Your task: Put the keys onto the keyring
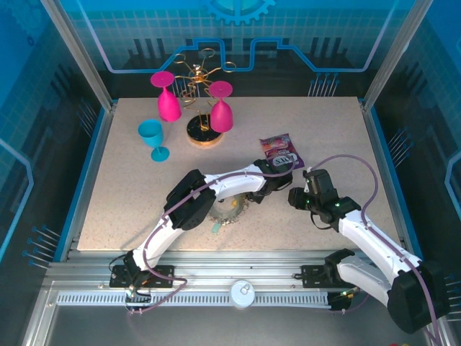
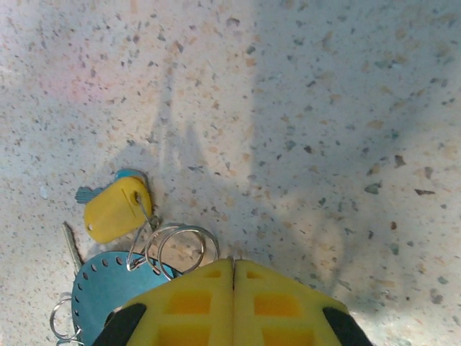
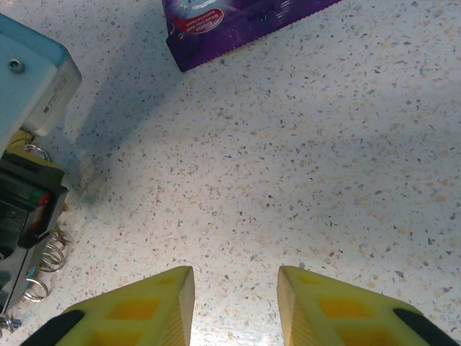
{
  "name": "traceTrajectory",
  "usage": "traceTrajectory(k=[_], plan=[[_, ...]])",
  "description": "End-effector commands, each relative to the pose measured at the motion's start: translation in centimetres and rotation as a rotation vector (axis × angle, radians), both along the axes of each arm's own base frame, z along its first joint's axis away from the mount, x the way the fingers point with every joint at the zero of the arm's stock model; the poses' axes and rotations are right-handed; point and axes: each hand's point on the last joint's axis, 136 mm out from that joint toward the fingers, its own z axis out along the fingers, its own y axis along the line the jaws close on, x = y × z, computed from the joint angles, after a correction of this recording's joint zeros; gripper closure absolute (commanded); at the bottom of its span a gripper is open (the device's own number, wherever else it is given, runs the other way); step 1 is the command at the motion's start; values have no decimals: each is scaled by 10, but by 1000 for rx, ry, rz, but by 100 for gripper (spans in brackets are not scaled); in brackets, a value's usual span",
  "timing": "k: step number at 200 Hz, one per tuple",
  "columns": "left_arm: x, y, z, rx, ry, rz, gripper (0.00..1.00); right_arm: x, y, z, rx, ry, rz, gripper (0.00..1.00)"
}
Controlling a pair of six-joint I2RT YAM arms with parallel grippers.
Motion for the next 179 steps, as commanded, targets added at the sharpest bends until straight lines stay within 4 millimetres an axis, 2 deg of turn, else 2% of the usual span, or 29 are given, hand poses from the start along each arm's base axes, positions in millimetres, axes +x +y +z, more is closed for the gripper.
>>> traceTrajectory(k=[1, 36, 78, 149, 179], plan=[[12, 5, 43, -35, -121, -11, 100, 2, -2, 4, 20, -15, -17, 64], [10, 6, 84, -194, -253, -78, 100, 4, 1, 9, 21, -28, 8, 65], [-11, 10, 107, -473, -281, -200, 100, 10, 13, 23, 32, -82, 110, 66], [-51, 18, 150, -937, -295, -500, 100, 22, 64, 66, 132, -310, 440, 69], [-59, 32, 166, -1059, -322, -563, 100, 30, 80, 91, 154, -440, 541, 66]])
